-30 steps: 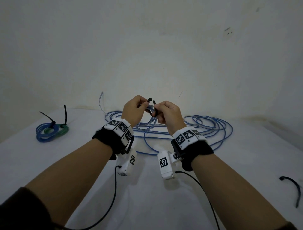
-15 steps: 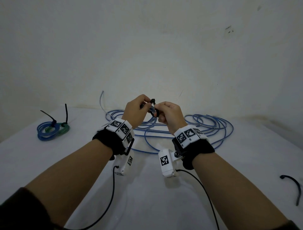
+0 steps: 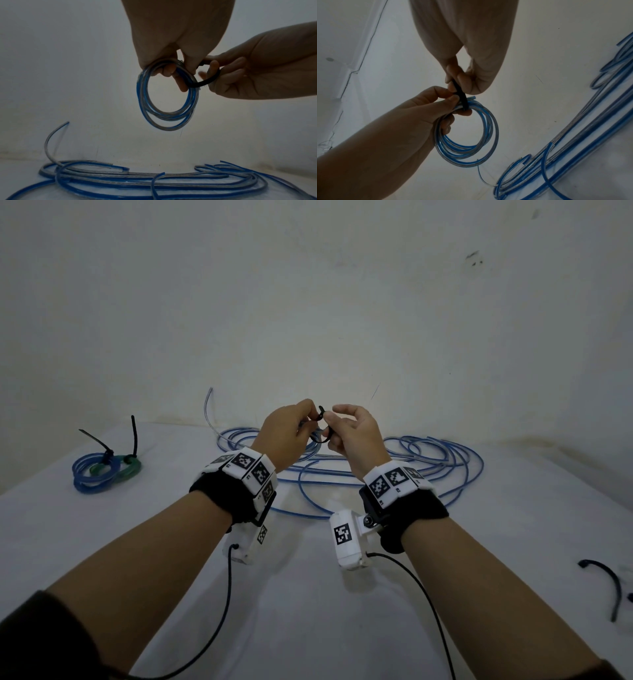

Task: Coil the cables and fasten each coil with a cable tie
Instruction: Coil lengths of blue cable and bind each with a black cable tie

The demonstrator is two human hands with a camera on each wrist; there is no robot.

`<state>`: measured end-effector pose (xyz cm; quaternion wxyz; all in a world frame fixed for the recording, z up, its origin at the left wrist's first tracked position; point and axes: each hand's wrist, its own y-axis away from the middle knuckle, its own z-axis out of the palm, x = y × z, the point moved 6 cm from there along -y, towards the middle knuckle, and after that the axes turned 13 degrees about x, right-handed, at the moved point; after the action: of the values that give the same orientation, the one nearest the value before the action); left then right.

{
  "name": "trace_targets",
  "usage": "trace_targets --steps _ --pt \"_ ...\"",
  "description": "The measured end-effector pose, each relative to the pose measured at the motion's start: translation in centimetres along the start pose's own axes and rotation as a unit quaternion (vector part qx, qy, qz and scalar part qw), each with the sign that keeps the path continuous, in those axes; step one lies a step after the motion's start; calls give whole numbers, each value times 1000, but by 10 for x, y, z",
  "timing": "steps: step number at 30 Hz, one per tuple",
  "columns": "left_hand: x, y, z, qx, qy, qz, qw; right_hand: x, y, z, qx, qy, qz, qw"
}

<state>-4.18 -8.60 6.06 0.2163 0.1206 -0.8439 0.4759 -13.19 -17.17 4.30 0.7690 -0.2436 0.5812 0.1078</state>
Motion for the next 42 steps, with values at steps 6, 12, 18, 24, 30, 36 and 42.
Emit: trace_targets --steps 6,12,18,24,30,36,42 --pt "2 0 -1 -9 -8 -9 1000 0 -1 2 -30 9 9 999" --pt "7 3 1 -25 -11 10 1000 4 -10 -2 10 -6 103 995" --pt "11 11 10 -96 -13 41 994 7 -26 -16 72 82 94 990" --pt "3 8 10 -66 18 -2 998 6 -24 -8 18 53 73 996" --pt "-10 8 4 -10 100 -83 991 0 -15 5 -56 19 20 998" --pt "-7 7 5 -37 91 -46 994 3 -22 -2 22 89 -18 996" --pt "-2 8 9 -57 71 5 996 5 -35 -12 82 142 -9 986"
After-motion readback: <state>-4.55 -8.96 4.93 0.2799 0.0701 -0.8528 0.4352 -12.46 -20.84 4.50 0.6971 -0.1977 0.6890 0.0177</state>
